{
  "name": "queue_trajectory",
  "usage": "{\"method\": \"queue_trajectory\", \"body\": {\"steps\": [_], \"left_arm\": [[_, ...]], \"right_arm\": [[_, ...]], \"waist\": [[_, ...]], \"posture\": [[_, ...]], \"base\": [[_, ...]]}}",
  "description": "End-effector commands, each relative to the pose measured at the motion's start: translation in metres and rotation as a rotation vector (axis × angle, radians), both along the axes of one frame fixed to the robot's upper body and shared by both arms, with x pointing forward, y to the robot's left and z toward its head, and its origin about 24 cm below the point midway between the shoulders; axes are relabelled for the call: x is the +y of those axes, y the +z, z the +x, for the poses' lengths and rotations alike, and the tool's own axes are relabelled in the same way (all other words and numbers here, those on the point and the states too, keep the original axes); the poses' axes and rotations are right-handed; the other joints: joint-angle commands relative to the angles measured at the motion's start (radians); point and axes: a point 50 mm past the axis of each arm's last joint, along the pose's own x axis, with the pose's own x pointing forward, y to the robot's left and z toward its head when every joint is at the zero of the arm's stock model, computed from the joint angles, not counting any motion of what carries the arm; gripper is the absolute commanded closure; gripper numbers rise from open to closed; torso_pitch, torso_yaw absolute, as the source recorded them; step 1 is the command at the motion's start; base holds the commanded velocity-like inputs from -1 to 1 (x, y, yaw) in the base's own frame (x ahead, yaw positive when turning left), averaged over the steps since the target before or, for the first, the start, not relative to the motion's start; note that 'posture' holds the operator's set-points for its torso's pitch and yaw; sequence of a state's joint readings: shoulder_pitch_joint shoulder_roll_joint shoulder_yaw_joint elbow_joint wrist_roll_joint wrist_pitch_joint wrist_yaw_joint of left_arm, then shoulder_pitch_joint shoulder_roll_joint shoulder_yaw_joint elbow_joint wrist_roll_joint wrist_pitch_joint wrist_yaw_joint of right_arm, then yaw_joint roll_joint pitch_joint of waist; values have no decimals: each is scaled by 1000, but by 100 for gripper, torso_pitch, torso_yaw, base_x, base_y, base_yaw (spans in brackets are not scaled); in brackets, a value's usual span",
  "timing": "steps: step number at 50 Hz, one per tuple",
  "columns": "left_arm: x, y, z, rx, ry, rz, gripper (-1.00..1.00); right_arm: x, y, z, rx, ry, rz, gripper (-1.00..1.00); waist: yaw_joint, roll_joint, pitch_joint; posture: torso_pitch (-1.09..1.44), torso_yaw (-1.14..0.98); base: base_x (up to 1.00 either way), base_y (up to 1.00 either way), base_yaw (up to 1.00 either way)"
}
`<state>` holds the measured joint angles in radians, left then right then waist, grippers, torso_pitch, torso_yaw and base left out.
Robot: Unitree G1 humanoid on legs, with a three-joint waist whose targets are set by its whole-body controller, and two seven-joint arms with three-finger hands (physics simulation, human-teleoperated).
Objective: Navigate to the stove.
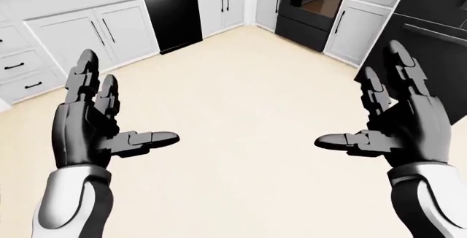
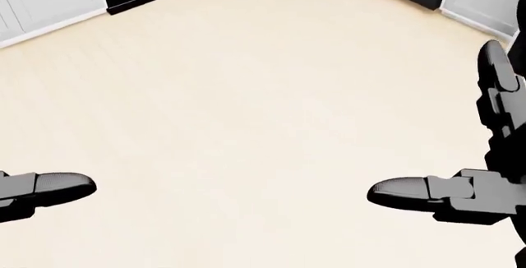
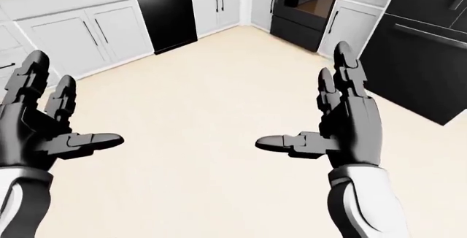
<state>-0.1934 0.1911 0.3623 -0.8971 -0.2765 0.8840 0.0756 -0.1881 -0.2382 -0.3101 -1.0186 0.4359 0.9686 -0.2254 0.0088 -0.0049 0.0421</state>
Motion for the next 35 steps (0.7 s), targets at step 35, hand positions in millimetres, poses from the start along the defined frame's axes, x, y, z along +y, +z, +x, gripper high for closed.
{"method": "queue_trajectory", "body": {"steps": [35], "left_arm": [[-2, 10, -1, -68, 4, 18, -100]], "right_arm": [[5, 4, -3, -63, 19, -1, -100]], "waist": [[-10, 16, -3]], "posture": [[0, 0]], "base": [[-7, 0, -30]]}}
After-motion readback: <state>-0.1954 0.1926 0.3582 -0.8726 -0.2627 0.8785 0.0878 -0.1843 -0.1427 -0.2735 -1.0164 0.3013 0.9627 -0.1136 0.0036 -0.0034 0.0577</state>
